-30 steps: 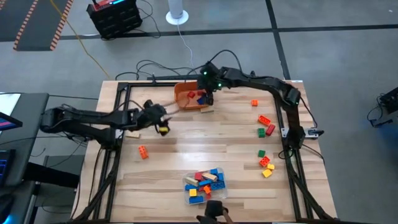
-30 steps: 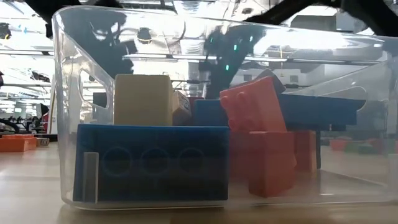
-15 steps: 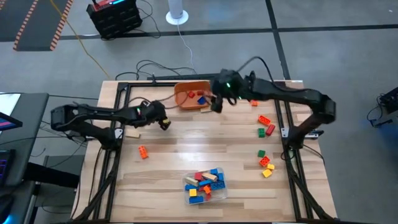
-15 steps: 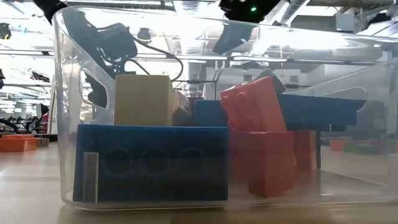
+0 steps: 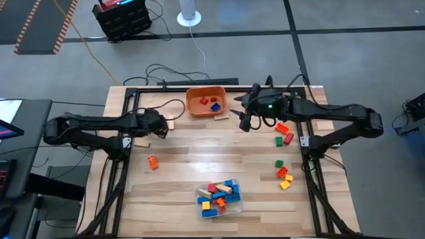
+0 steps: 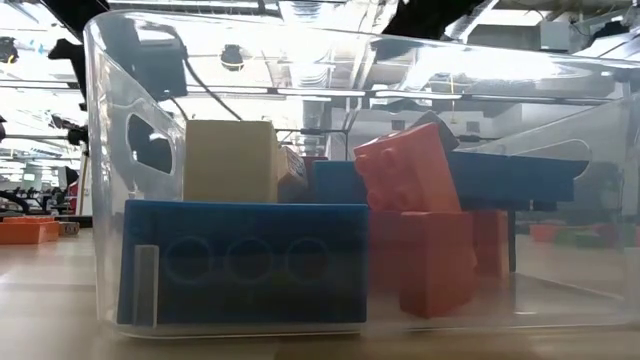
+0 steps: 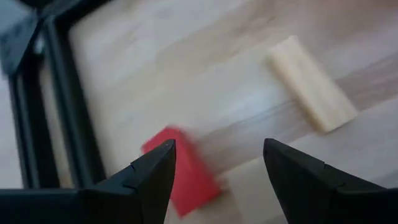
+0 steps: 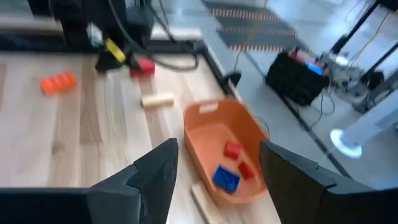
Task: Sort blocks by size
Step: Put the large red wooden block into the transparent bin
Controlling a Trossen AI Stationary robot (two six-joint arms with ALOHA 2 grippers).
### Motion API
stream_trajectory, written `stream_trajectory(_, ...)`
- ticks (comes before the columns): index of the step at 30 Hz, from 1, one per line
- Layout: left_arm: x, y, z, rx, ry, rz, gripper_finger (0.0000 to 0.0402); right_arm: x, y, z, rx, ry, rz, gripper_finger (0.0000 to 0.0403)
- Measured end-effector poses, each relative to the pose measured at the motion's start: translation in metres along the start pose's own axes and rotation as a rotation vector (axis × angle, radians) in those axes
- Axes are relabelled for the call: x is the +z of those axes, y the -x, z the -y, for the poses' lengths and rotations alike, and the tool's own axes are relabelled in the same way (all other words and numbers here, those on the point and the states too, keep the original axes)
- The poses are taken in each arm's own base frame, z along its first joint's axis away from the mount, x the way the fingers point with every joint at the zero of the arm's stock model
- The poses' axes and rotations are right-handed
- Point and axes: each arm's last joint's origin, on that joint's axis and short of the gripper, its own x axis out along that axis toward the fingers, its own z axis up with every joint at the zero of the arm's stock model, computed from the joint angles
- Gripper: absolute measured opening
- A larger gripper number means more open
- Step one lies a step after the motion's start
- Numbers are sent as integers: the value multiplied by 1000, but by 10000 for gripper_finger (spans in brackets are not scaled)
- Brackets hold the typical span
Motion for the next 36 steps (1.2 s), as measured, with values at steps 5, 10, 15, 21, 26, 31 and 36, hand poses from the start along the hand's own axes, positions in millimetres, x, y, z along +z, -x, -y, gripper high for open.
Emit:
stream_trajectory(5,-7,4,-10,52,144,-57,235,5,12,4,-7,-19,41,255)
stream_trajectory(10,-17,0,-13,88,261,-86,235,-3,8,0,1,-18,37,255)
stream_trajectory(15,-29,-11,-14,84,334,-100,235,-3,7,-1,-2,28,63,255)
stream_trajectory(21,-34,-25,-14,58,399,-58,235,0,7,0,-8,45,92,255)
stream_trajectory(26,-31,-37,-20,65,397,-19,235,1,7,0,-10,45,99,255)
stream_trajectory(31,-29,-43,-22,56,347,6,199,2,7,0,-12,44,110,255)
stream_trajectory(36,-26,-42,-19,25,285,32,121,0,7,0,-8,48,90,255)
